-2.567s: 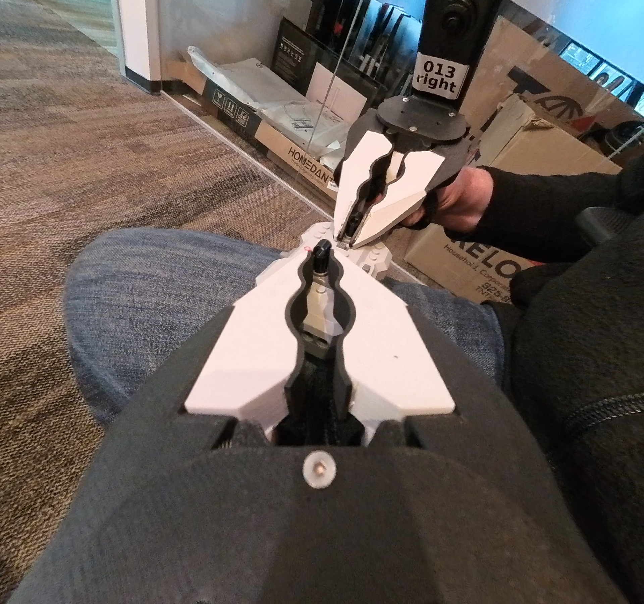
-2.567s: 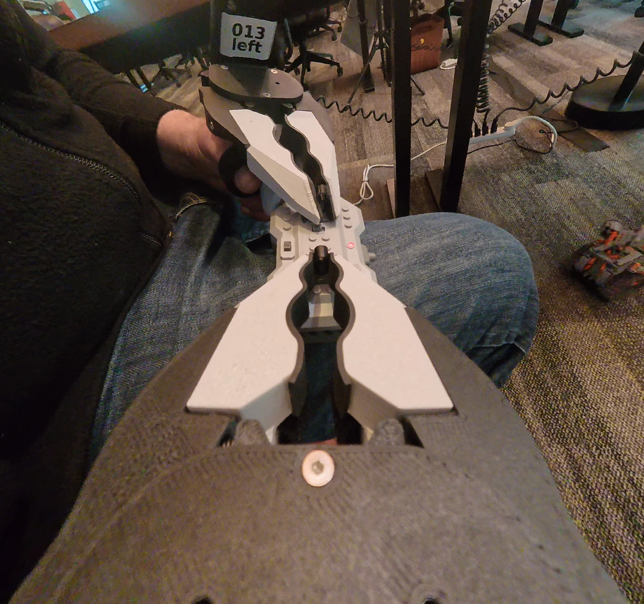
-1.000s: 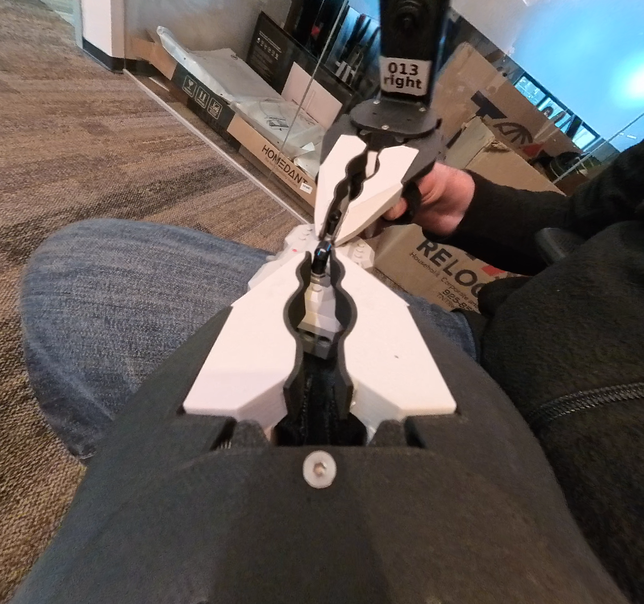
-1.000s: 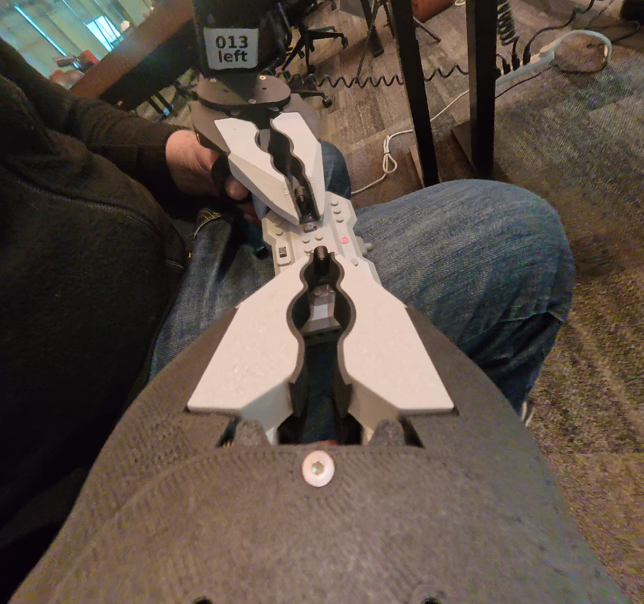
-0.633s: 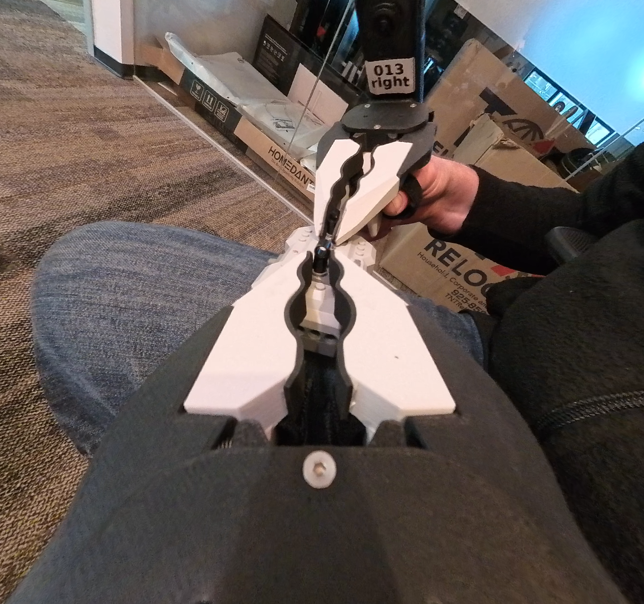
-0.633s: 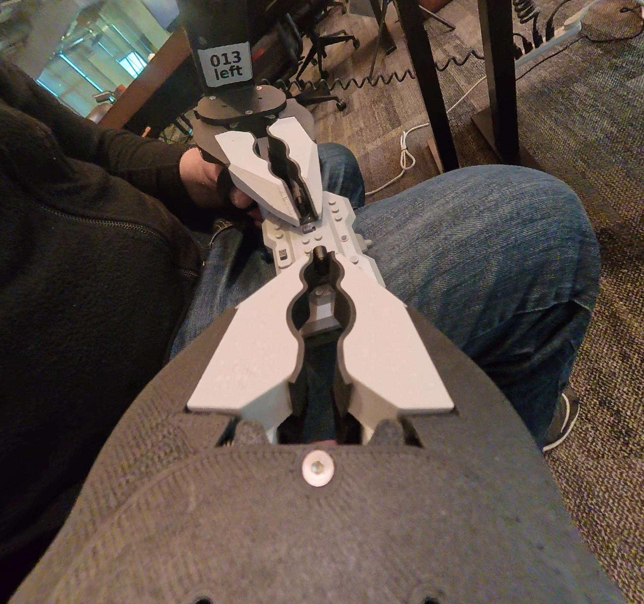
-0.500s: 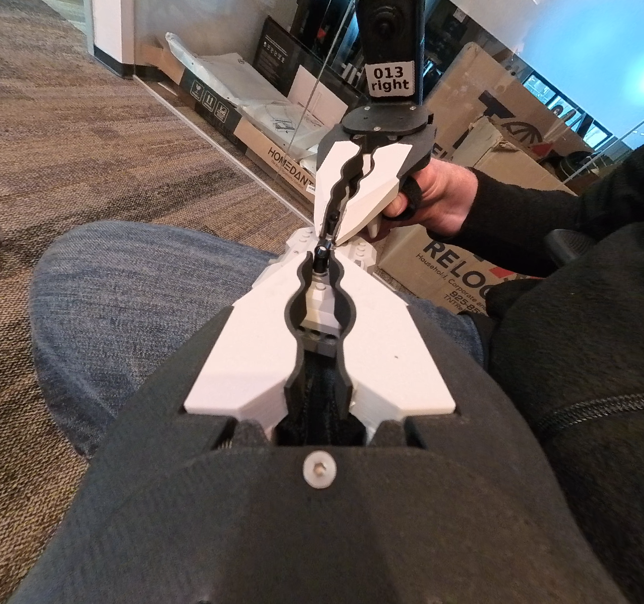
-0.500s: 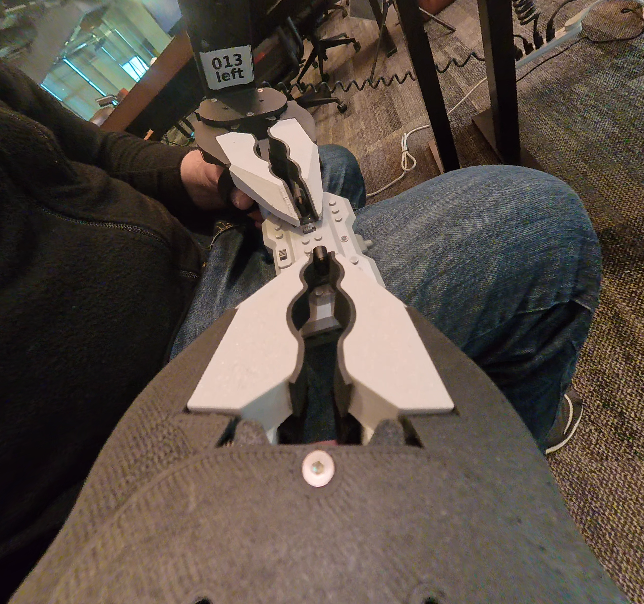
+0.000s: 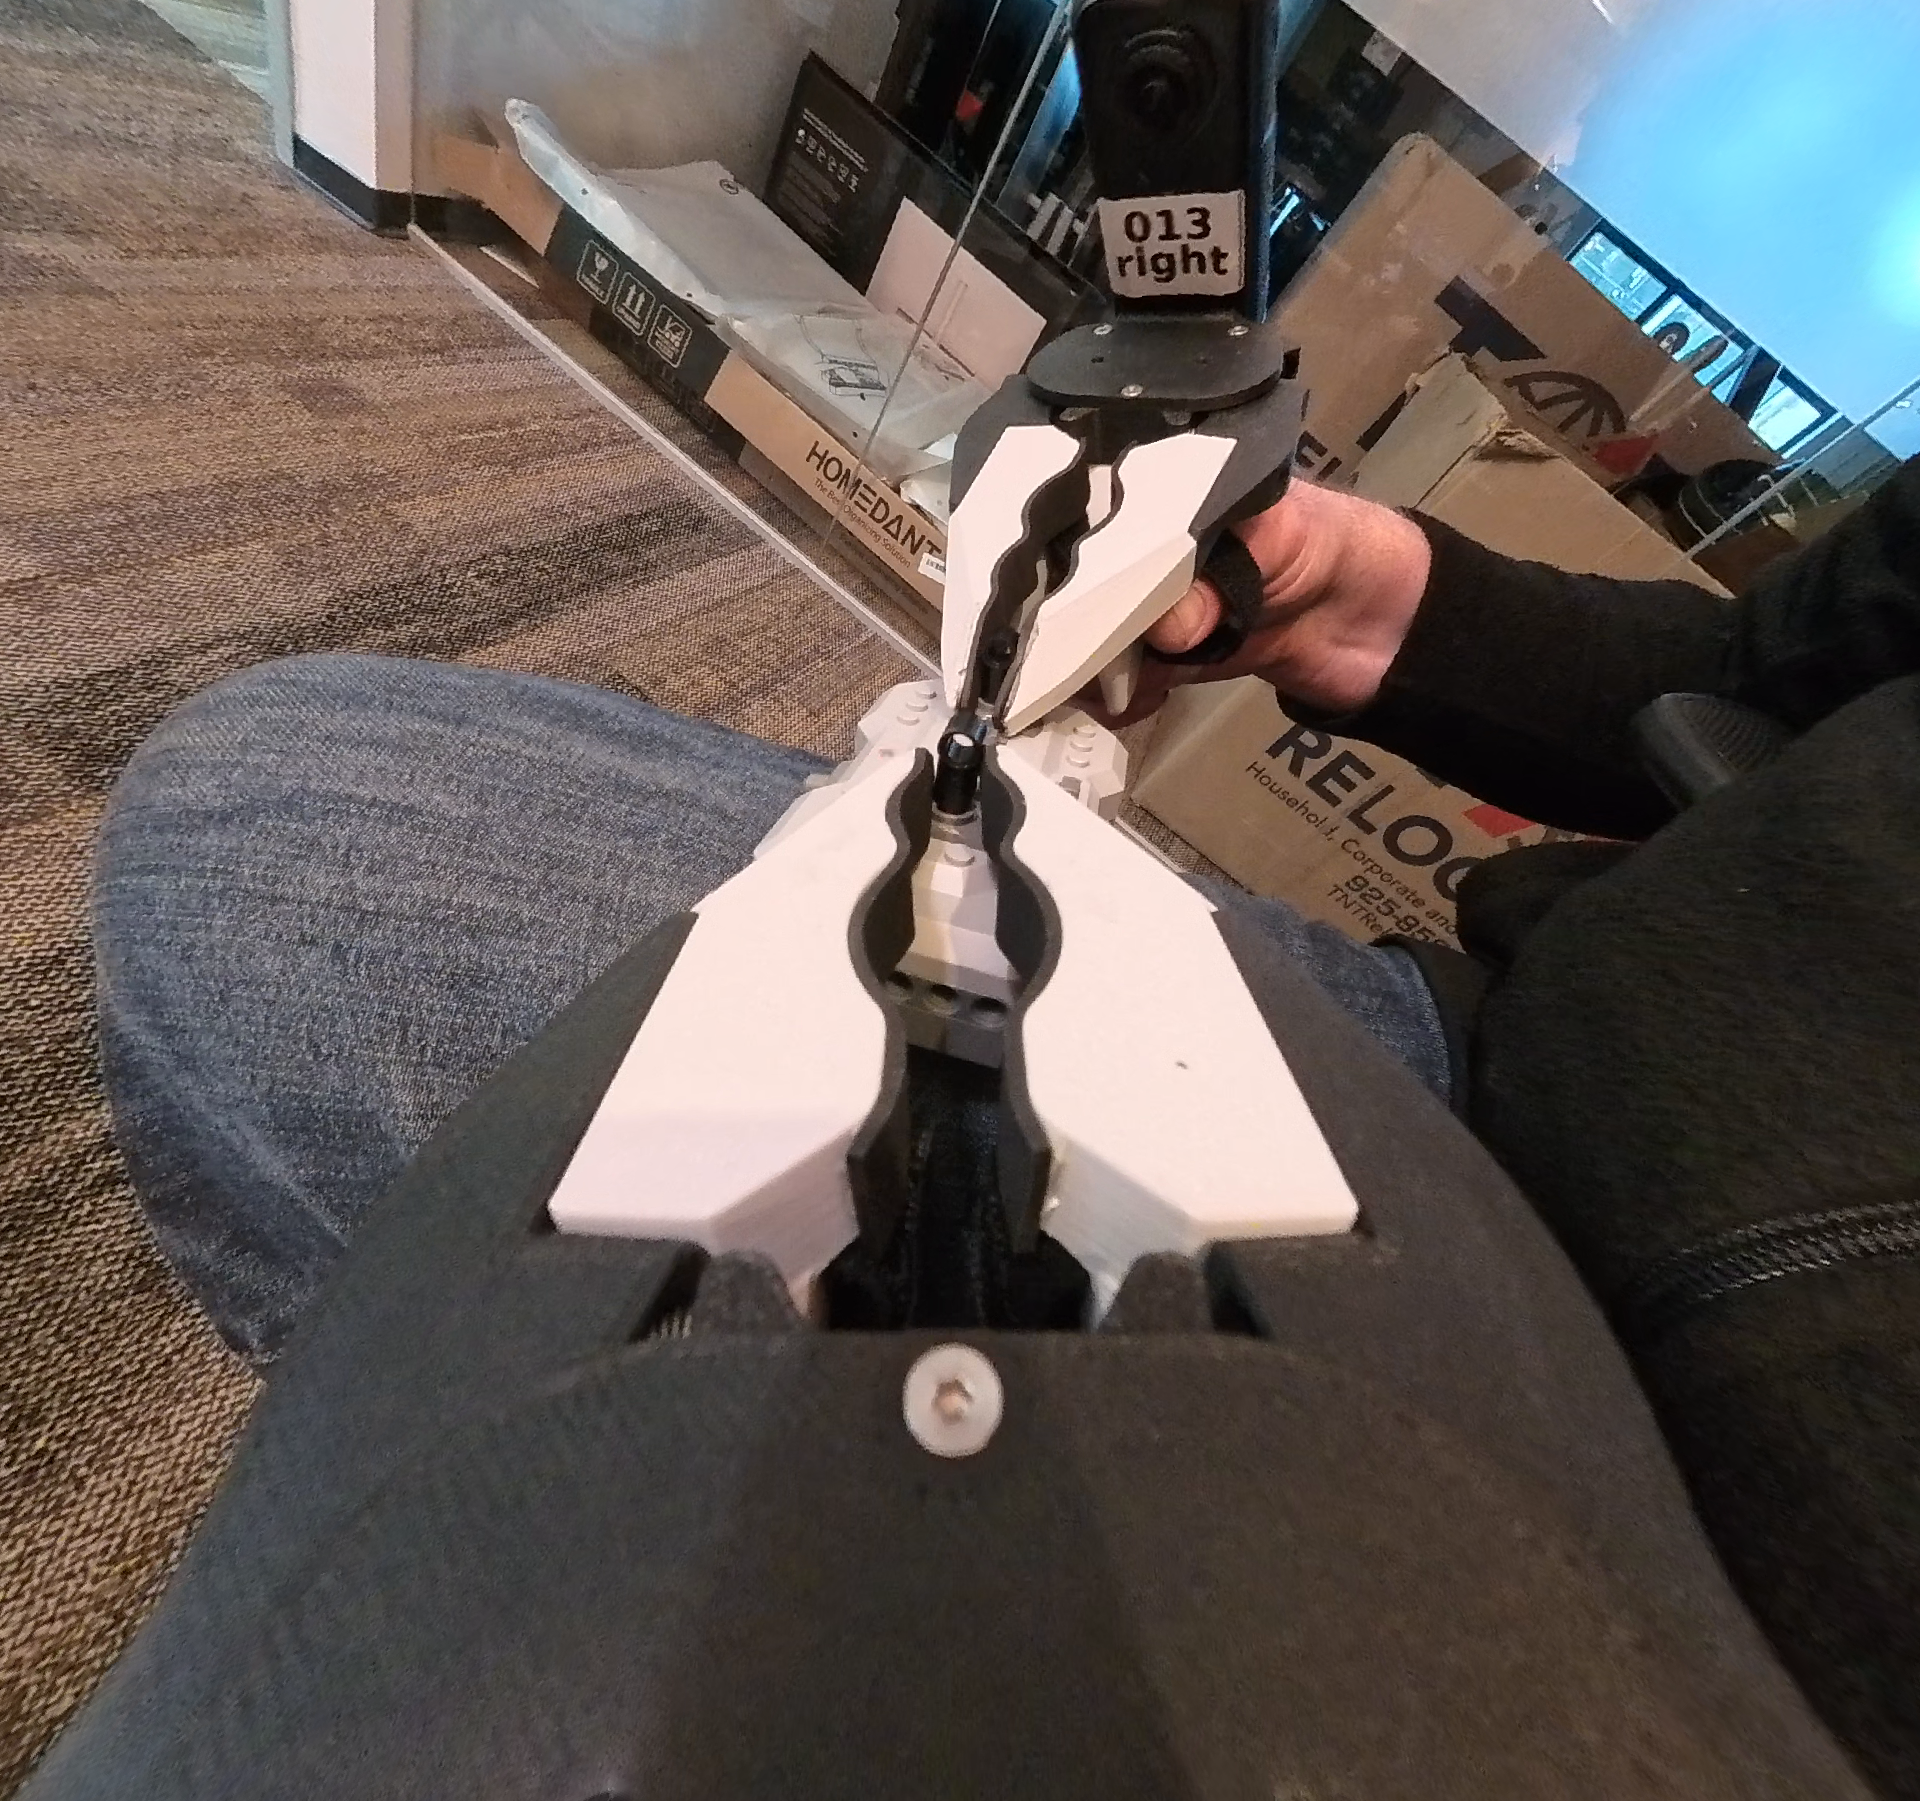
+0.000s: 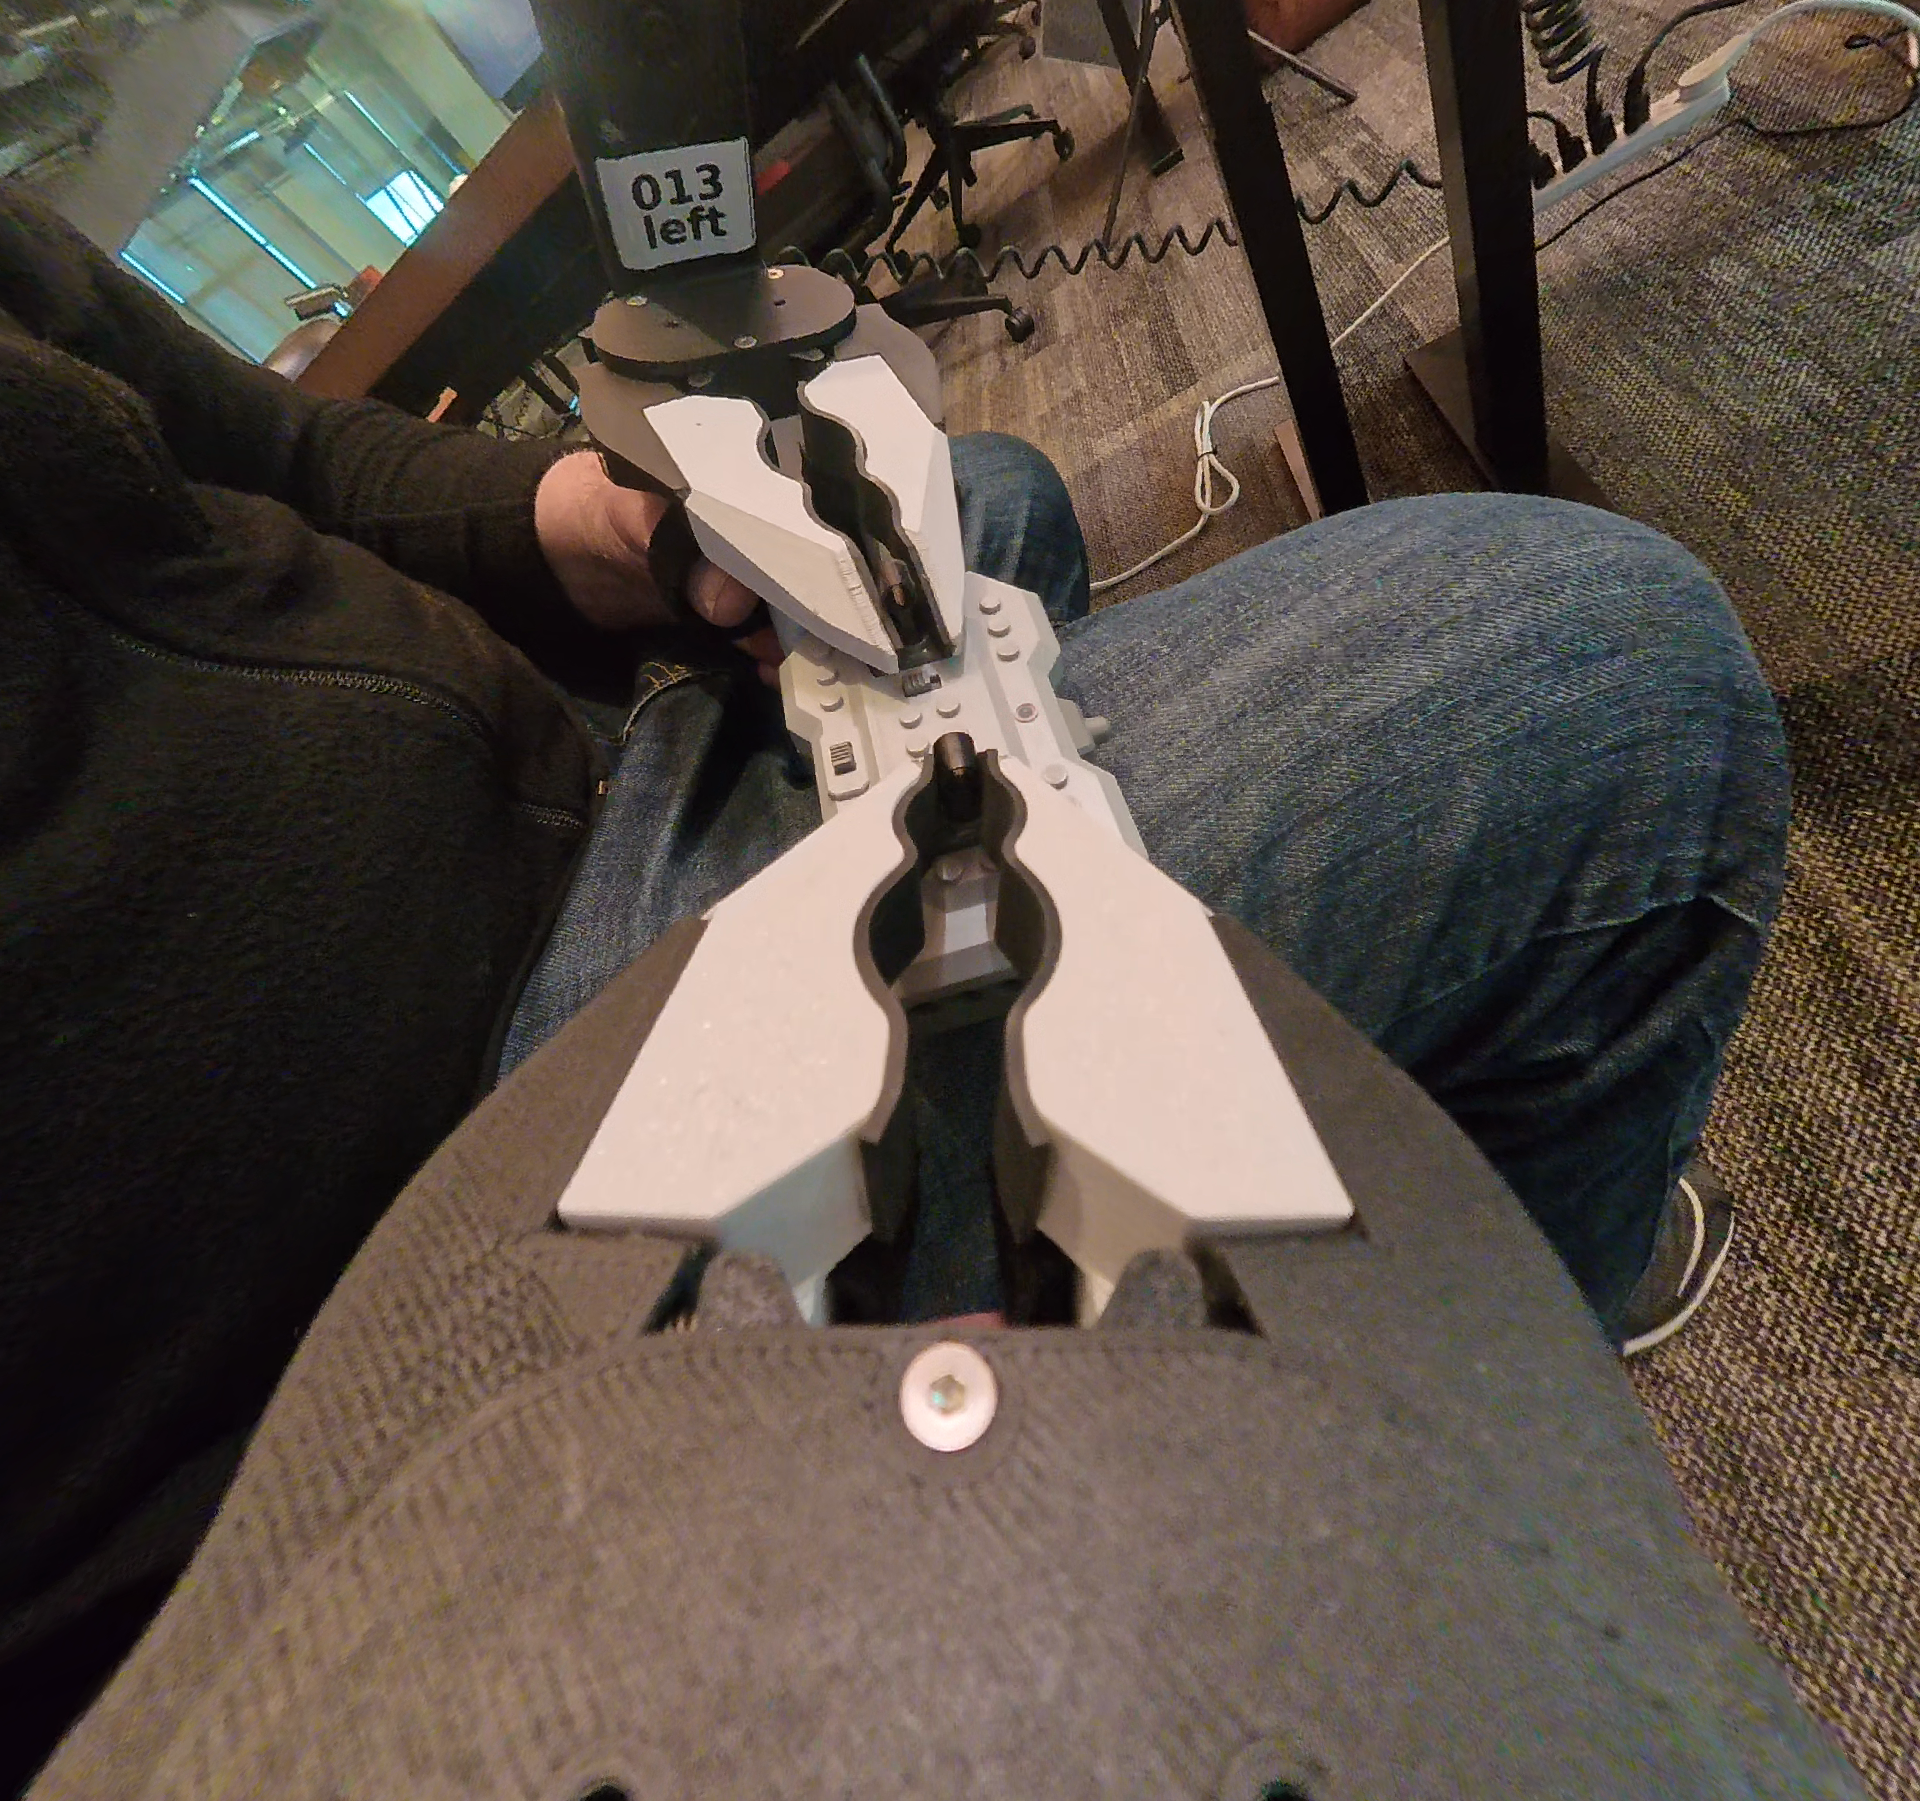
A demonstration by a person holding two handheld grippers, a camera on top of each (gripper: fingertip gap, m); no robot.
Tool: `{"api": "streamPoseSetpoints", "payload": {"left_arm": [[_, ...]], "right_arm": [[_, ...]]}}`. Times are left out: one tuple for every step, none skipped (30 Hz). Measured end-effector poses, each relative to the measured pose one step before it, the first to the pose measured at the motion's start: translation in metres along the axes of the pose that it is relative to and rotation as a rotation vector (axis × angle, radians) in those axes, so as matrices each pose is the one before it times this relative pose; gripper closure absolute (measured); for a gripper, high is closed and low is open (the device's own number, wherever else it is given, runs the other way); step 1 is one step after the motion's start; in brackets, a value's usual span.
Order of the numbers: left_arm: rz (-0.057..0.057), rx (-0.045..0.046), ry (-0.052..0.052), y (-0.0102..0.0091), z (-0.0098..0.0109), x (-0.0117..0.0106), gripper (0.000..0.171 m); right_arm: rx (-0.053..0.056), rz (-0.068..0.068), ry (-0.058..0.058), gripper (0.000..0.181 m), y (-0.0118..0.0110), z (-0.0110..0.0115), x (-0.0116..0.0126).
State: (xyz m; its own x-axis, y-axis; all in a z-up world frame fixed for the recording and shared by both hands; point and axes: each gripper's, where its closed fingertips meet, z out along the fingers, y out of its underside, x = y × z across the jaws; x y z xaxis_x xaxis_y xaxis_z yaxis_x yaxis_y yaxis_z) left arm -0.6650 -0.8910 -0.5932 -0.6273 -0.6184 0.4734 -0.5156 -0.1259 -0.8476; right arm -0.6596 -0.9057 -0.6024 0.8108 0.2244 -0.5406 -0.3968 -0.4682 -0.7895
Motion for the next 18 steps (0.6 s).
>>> {"api": "streamPoseSetpoints", "payload": {"left_arm": [[0.0024,-0.00037,-0.0005,-0.00003,0.0001,0.00011,0.165],[0.0005,0.00005,0.0002,-0.00007,0.00013,0.00016,0.165],[-0.0005,0.00003,-0.0003,0.0,0.0,0.0,0.164],[0.0,0.00093,-0.0006,-0.0002,0.00012,0.00002,0.164],[-0.0001,0.00026,-0.0001,0.00003,0.00004,0.00012,0.165],[0.0004,-0.00022,0.0,0.00004,0.00013,0.00027,0.165],[0.0015,0.00065,-0.001,-0.00007,0.00005,0.00022,0.164],[0.0003,0.00016,-0.0008,0.00013,0.00005,-0.00005,0.164],[-0.0016,0.0008,0.0003,0.00005,0.00003,0.0,0.164],[-0.0017,0.00112,-0.0001,-0.00015,0.00001,-0.00013,0.165],[-0.0007,0.00008,0.0001,-0.00011,0.00012,-0.00005,0.165],[0.0019,-0.00031,0.0006,-0.00007,0.00017,0.00006,0.164],[0.0002,-0.00032,0.001,0.0001,0.00022,0.00015,0.165],[-0.0027,0.0019,0.001,-0.00022,0.00014,-0.00001,0.165],[-0.0025,0.00077,0.0013,-0.00001,0.0003,0.00002,0.164],[0.0001,0.00058,0.0022,-0.00015,0.00002,0.00017,0.164],[-0.0001,0.00061,0.0017,-0.00023,0.0,0.00017,0.165],[0.0013,-0.002,0.001,0.00015,0.00005,0.00033,0.165]], "right_arm": [[-0.0004,-0.0014,0.0006,0.176,0.00002,-0.00008,-0.00012],[0.0,-0.0023,0.0002,0.176,-0.00002,-0.00019,-0.00004],[0.0006,-0.0002,-0.0001,0.176,0.00001,-0.00013,-0.00004],[0.0015,0.0021,-0.0009,0.176,0.00004,-0.00006,0.0],[0.0009,-0.0013,-0.0006,0.176,0.00005,-0.00015,-0.00014],[0.0003,-0.004,0.0003,0.176,0.00014,-0.0002,-0.0002],[0.0003,-0.0016,0.001,0.176,-0.00003,-0.00012,-0.00006],[-0.0001,-0.0002,0.001,0.176,0.00005,0.00009,-0.00014],[0.0,-0.0011,0.001,0.176,0.00005,-0.00003,-0.00002],[0.0005,-0.0015,0.0002,0.176,0.00009,-0.00005,-0.00008],[0.0021,-0.0005,-0.0008,0.176,-0.00004,-0.00009,0.00005],[0.0023,-0.0022,-0.001,0.176,0.00007,-0.00008,-0.00006],[0.0009,-0.0001,-0.0009,0.176,0.0003,-0.00013,0.0001],[0.0015,0.0023,-0.0007,0.176,-0.00003,-0.00015,0.00018],[0.0008,-0.0009,0.0,0.176,-0.00003,-0.00011,0.00002],[0.0008,-0.0035,0.0002,0.176,-0.0001,-0.00016,-0.0002],[-0.0012,-0.0116,0.003,0.176,0.00009,-0.00017,-0.00032],[-0.0032,-0.0094,0.004,0.176,0.0001,-0.00013,-0.00022]]}}
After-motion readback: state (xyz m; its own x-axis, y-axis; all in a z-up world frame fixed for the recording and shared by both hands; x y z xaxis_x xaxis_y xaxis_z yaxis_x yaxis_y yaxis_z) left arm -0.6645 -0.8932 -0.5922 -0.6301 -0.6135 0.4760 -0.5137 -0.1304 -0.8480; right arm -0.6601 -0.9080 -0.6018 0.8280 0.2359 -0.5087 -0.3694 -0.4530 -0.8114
